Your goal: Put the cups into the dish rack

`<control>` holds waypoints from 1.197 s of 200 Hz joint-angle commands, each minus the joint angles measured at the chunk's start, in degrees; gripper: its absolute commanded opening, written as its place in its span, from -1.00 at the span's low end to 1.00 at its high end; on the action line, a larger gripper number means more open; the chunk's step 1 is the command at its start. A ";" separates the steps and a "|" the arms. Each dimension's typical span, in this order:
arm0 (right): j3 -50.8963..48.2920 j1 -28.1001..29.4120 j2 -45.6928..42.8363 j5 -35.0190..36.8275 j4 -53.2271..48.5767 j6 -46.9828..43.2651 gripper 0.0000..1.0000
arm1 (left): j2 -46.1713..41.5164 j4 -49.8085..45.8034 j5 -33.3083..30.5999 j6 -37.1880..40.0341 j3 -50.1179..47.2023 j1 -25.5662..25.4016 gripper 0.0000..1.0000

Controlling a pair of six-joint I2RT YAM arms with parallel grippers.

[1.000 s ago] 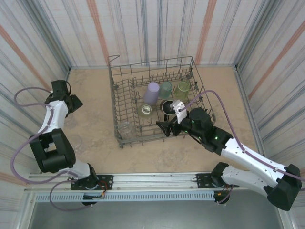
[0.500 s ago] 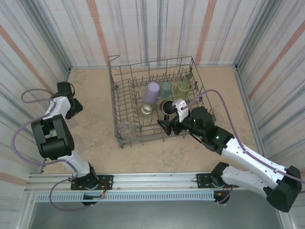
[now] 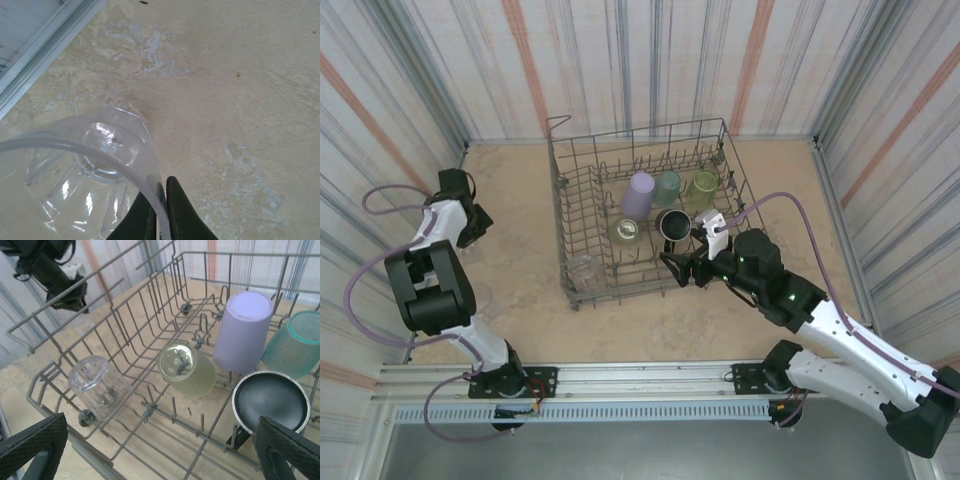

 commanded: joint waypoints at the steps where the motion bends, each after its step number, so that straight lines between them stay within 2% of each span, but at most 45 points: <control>1: 2.90 -0.39 0.45 -0.24 -3.70 3.77 0.98 | -7.02 -0.19 3.38 -1.64 -0.89 0.22 -1.00; 38: 5.57 0.54 2.28 -1.04 -4.61 6.71 0.98 | -14.92 1.21 8.83 -2.54 -3.23 0.23 -1.00; 84: 8.01 2.63 6.32 -0.25 -4.88 8.90 0.98 | -20.49 1.21 14.16 -3.06 -4.11 0.28 -1.00; 128: 10.85 3.73 10.29 -0.05 -6.13 10.21 0.98 | -25.97 5.57 20.57 -5.07 -7.22 0.27 -1.00; 168: 12.73 3.67 13.86 -0.23 -5.84 11.92 0.98 | -29.90 11.67 30.67 -6.53 -9.19 0.34 -1.00; 207: 14.41 2.13 17.24 -4.47 -3.54 14.71 0.98 | -34.59 14.73 33.23 -9.28 -10.58 0.36 -1.00; 239: 17.13 -0.23 20.39 -8.90 -1.54 17.17 0.98 | -36.36 19.30 39.54 -13.18 -11.60 0.44 -1.00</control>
